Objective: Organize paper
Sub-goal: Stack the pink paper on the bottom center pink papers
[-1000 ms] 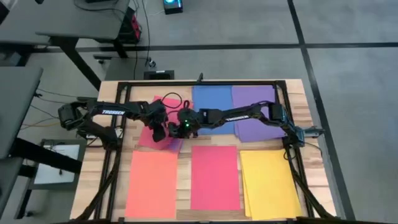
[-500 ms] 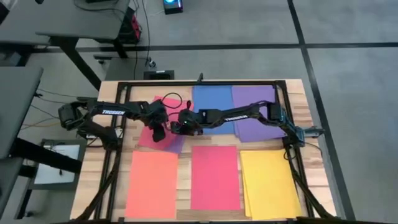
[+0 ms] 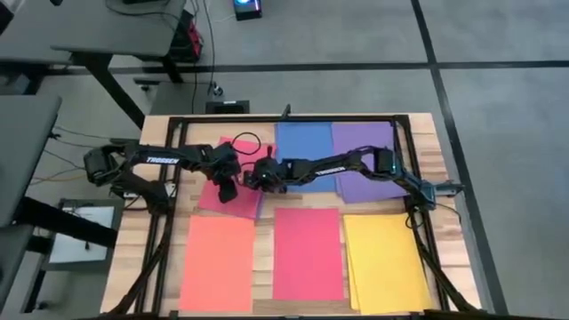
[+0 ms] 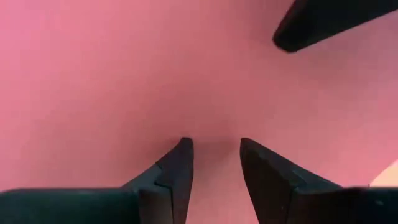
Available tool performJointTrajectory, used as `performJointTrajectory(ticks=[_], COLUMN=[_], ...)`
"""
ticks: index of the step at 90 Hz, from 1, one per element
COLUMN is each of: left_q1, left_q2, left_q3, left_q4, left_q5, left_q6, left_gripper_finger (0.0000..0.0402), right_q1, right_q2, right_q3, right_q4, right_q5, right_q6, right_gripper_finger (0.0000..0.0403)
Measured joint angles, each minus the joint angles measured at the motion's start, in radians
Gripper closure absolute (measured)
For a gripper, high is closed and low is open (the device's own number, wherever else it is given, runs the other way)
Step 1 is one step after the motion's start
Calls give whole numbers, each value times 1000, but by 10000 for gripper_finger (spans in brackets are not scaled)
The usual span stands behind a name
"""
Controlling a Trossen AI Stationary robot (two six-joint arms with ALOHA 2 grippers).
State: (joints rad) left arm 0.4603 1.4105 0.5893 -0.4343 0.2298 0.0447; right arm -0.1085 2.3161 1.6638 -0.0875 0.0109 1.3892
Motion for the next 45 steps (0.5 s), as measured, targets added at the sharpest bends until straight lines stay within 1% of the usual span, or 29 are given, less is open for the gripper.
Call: performJointTrajectory(ticks=[7, 19, 31, 37, 45], left_q1=[0, 0, 0, 0, 0], left_q2=[0, -3, -21, -37, -62], left_q3=[0, 0, 13, 29, 60], left_q4=[0, -1, -35, -68, -90], left_q5=[0, 0, -3, -9, -9], left_q6=[3, -2, 0, 13, 37], left_gripper_finger=[283, 283, 283, 283, 283], right_q1=[1, 0, -15, -21, -20], right_q2=[-1, 15, 30, 34, 38], right_q3=[2, 1, 2, 0, 0], right_q4=[18, 14, 44, 65, 83], right_q5=[5, 91, 92, 74, 74], right_q6=[-6, -4, -20, -58, -93], right_gripper_finger=[250, 250, 257, 283, 350])
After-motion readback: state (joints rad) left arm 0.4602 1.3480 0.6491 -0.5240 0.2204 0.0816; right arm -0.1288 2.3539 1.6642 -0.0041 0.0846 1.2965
